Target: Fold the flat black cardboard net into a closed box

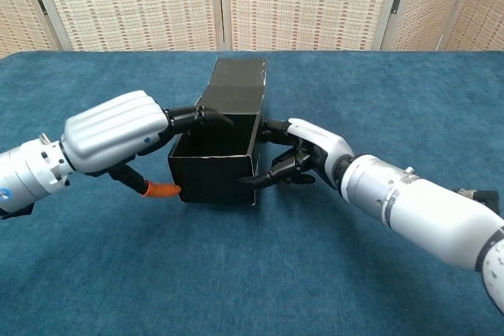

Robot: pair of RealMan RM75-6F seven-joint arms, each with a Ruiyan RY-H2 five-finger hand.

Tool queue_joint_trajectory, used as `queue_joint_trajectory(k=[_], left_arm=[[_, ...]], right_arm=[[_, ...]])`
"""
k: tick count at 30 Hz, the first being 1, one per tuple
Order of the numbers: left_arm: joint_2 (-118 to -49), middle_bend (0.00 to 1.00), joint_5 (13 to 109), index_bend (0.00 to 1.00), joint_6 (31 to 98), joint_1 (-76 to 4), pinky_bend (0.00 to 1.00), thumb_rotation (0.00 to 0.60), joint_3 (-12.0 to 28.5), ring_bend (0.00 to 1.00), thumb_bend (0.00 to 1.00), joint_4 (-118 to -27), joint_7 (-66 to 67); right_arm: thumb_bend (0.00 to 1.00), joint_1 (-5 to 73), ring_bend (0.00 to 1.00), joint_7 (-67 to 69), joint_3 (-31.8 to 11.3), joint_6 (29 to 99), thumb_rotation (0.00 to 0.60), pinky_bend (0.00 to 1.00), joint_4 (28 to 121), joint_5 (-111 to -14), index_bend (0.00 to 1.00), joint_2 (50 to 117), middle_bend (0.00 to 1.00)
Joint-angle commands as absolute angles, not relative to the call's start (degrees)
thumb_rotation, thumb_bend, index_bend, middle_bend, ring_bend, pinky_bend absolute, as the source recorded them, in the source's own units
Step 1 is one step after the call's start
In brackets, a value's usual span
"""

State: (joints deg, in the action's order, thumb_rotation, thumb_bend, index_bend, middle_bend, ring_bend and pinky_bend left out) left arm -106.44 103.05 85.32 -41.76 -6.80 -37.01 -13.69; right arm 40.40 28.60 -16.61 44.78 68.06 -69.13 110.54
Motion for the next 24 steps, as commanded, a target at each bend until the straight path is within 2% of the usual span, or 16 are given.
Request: queue_joint_trajectory(k=[1,6,8,9,12,14,18,24], left_arm=[[-105.22,0.27,102.42,0.16,86.43,-41.33,1.00,0.600,-5.93,0.83,0.23,-38.33,-14.15],[-103.40,0.25,101.24,0.14,87.58,-40.36,1.00,0.600,-4.81,0.83,0.23,-40.98,-15.93],[-102.42,0.24,100.30,0.13,86.99,-39.80,1.00,0.600,-4.52,0.82,0.23,-43.27,-17.78],[-101.83,0.24,99.77,0.13,86.36,-39.58,1.00,0.600,-4.44,0.82,0.23,-44.63,-18.89],[-99.51,0.22,97.88,0.09,83.87,-39.04,1.00,0.600,-4.19,0.81,0.23,-50.04,-23.12],[-97.88,0.20,96.80,0.06,82.35,-38.83,1.00,0.600,-3.99,0.81,0.23,-53.46,-25.01],[-96.36,0.18,95.79,0.03,80.94,-38.62,1.00,0.600,-3.67,0.80,0.23,-56.66,-26.01],[-90.99,0.12,90.22,0.00,71.29,-38.94,1.00,0.600,-2.95,0.76,0.22,-66.80,-34.66]], right_arm=[[0.30,42.01,0.79,26.61,-18.06,44.04,0.600,1.00,65.90,-67.63,0.34,111.93,0.41],[0.27,43.51,0.76,24.00,-18.36,42.86,0.600,1.00,63.32,-66.61,0.12,113.12,0.27],[0.19,43.40,0.74,23.29,-17.87,42.56,0.600,1.00,63.00,-66.37,0.02,113.11,0.17],[0.15,43.18,0.72,23.14,-17.54,42.64,0.600,1.00,63.05,-66.47,0.00,113.04,0.13],[0.03,42.19,0.70,22.91,-16.27,43.96,0.600,1.00,63.74,-67.77,0.00,112.65,0.04],[0.00,41.40,0.67,23.27,-15.44,44.76,0.600,1.00,64.82,-68.74,0.00,112.08,0.01],[0.00,40.68,0.66,23.52,-14.62,45.32,0.600,1.00,66.14,-69.61,0.00,111.25,0.00],[0.00,38.46,0.63,22.14,-13.11,46.23,0.600,1.00,70.41,-69.53,0.00,107.66,0.00]])
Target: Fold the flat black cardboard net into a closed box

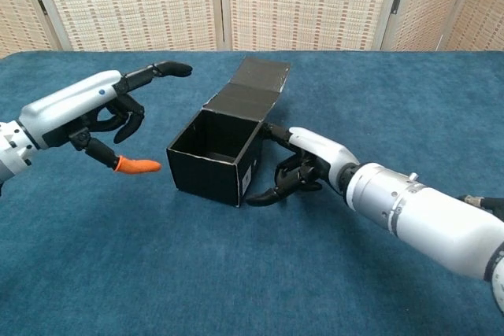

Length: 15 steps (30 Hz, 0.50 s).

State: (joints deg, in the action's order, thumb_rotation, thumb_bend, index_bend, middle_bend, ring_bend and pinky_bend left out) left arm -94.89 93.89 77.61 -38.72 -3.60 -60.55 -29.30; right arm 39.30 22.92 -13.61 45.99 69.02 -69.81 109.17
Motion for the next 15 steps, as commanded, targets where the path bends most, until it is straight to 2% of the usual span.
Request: queue_joint_trajectory(k=[1,8,12,15], left_arm=[[-90.39,0.10,89.52,0.00,69.81,-39.17,1.00,0.600,-2.80,0.75,0.22,-67.58,-35.80],[-88.14,0.01,84.10,0.00,56.85,-41.95,1.00,0.600,-0.92,0.70,0.22,-68.19,-48.01],[-89.94,0.00,83.02,0.00,51.80,-43.61,1.00,0.600,0.20,0.68,0.22,-63.65,-53.03],[-91.17,0.00,83.20,0.00,48.23,-45.16,0.99,0.600,0.86,0.67,0.21,-60.84,-58.98]], right_arm=[[0.00,38.25,0.63,21.90,-12.94,46.08,0.600,1.00,71.03,-69.41,0.00,106.95,0.00],[0.01,34.58,0.63,20.37,-10.54,47.53,0.600,1.00,81.20,-70.31,0.00,96.86,0.00],[0.10,31.96,0.63,21.67,-10.14,50.22,0.600,1.00,90.37,-72.27,0.00,89.20,0.02],[0.13,30.56,0.64,22.75,-10.82,52.23,0.600,1.00,98.21,-74.25,0.00,82.52,0.06]])
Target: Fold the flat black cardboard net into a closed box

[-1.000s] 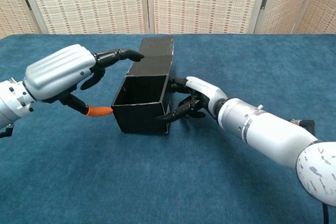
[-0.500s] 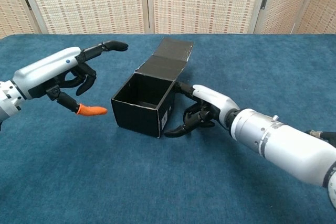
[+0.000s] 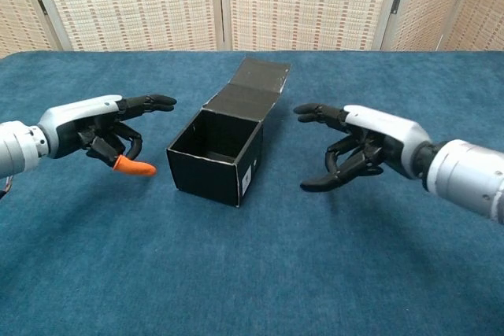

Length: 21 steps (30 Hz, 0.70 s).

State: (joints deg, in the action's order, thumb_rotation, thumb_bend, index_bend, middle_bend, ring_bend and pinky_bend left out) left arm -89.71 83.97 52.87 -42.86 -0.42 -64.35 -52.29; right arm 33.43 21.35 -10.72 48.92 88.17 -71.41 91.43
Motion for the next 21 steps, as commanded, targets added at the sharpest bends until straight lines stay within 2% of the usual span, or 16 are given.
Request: queue_joint_trajectory(k=[1,6,9,21], left_arm=[[-91.38,0.00,83.64,0.00,47.40,-45.67,0.99,0.600,0.93,0.66,0.21,-60.24,-61.31],[-93.57,0.00,88.23,0.00,46.00,-48.25,0.99,0.600,-0.33,0.64,0.21,-55.29,-69.53],[-95.19,0.00,90.13,0.00,46.49,-49.20,0.99,0.600,-1.01,0.63,0.21,-52.80,-72.76],[-99.28,0.00,93.38,0.00,48.18,-50.71,0.99,0.600,-3.56,0.63,0.21,-47.00,-79.21]], right_arm=[[0.13,30.15,0.64,22.76,-11.19,53.32,0.600,1.00,99.96,-75.04,0.00,80.92,0.07],[0.13,28.86,0.65,22.05,-12.84,57.46,0.600,1.00,106.25,-77.43,0.00,74.89,0.09],[0.13,28.68,0.65,22.17,-13.27,58.09,0.600,1.00,107.51,-76.93,0.00,73.60,0.10],[0.13,28.90,0.65,25.03,-12.50,58.05,0.600,1.00,105.76,-76.34,0.00,74.50,0.10]])
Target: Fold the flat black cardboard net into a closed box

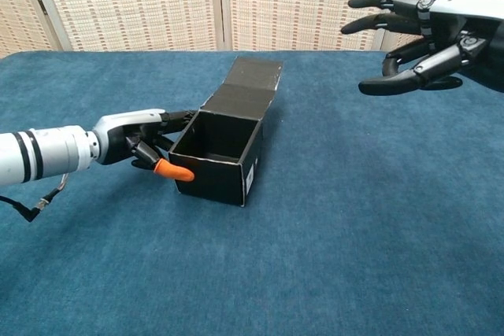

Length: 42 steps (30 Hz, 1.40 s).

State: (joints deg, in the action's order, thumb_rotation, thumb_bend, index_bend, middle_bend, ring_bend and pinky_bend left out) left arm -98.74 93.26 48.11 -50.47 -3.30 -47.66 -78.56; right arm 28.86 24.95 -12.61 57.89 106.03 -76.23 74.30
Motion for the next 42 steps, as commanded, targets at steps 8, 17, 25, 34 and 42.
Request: queue_joint_trajectory(k=[8,17,25,34,42], left_arm=[[-100.97,0.00,93.04,0.00,47.34,-51.22,0.99,0.600,-4.15,0.63,0.20,-44.75,-81.63],[-103.61,0.24,89.99,0.23,45.56,-51.09,0.99,0.600,-2.41,0.66,0.20,-43.35,-84.20],[-99.86,0.58,88.83,0.56,49.30,-48.65,1.00,0.600,-1.38,0.75,0.20,-48.99,-82.91],[-90.58,0.58,90.07,0.55,55.26,-45.99,1.00,0.600,-1.54,0.75,0.20,-62.39,-80.30],[-85.96,0.57,91.85,0.54,58.30,-45.31,1.00,0.600,-1.66,0.75,0.20,-71.82,-75.41]], right_arm=[[0.13,28.83,0.65,25.73,-12.06,58.36,0.600,1.00,104.89,-76.11,0.00,74.88,0.11],[0.13,28.80,0.65,26.52,-11.35,57.50,0.600,1.00,104.00,-74.59,0.00,75.36,0.12],[0.12,31.77,0.67,26.16,-13.02,50.18,0.600,1.00,98.15,-63.48,0.00,77.61,0.17],[0.12,40.84,0.69,23.76,-18.00,39.39,0.600,1.00,88.60,-48.85,0.00,83.22,0.22],[0.12,50.39,0.70,18.46,-23.41,39.40,0.600,1.00,83.04,-34.39,0.00,89.78,0.25]])
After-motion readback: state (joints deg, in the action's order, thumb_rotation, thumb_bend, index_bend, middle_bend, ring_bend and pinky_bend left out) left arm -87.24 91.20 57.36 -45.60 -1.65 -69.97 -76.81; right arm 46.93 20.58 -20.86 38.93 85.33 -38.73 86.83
